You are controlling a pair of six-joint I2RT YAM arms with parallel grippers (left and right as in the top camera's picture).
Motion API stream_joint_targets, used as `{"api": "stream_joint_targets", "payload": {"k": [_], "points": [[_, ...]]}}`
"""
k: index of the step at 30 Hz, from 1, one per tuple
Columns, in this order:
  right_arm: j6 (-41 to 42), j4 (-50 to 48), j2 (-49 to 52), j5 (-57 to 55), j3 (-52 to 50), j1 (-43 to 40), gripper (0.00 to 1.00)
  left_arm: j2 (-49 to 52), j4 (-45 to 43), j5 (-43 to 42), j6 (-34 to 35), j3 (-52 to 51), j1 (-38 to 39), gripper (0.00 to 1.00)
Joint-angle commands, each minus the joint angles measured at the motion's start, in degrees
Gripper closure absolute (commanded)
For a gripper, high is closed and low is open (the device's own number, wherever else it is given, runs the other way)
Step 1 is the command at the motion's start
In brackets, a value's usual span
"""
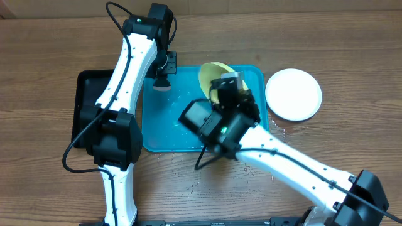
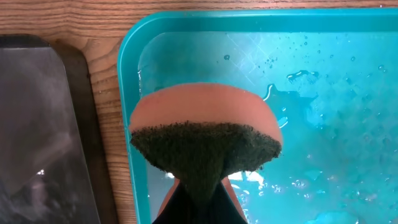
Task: Clean dirty plates on tray and stack at the side
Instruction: 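Lift the yellow plate with the right gripper and carry it right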
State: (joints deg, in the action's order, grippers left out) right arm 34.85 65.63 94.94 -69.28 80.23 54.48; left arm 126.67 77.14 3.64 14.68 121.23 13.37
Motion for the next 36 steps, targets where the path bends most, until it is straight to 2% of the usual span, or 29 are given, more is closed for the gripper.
{"api": "stream_joint_targets", "payload": {"k": [1,6,12,15,20,28,36], "points": [[1.2,-0.1,-2.3,-15.1,0.2,2.3,0.96,0.0,-0.1,-0.5,0.6,0.7,-0.2,0.96],[1.1,-0.1,-2.3,-20.8,0.2,4.3,0.96,0.0,-0.1,-0.5,0.6,0.7,-0.2,0.96],[1.2,-0.1,-2.3,-20.1,0.2,4.3,0.96,0.0,0.0,-0.5,0.6,0.7,-0.2,0.96],[1.2,-0.1,-2.3,-15.3,0.2,3.9,0.96,0.0,0.0,-0.7,0.6,0.7,-0.2,0.96],[1.2,0.3,-2.3,2.1,0.0,0.1,0.96,0.0,0.0,-0.7,0.8,0.7,-0.2,0.96],[1.0,0.2,-2.3,30.0,0.0,-13.6,0.96,0.0,0.0,-0.7,0.8,0.7,-0.2,0.96],[-11.5,-5.3,-2.3,62.5,0.0,-32.9,0.96,0.0,0.1,-0.7,0.8,0.7,-0.2,0.96]]}}
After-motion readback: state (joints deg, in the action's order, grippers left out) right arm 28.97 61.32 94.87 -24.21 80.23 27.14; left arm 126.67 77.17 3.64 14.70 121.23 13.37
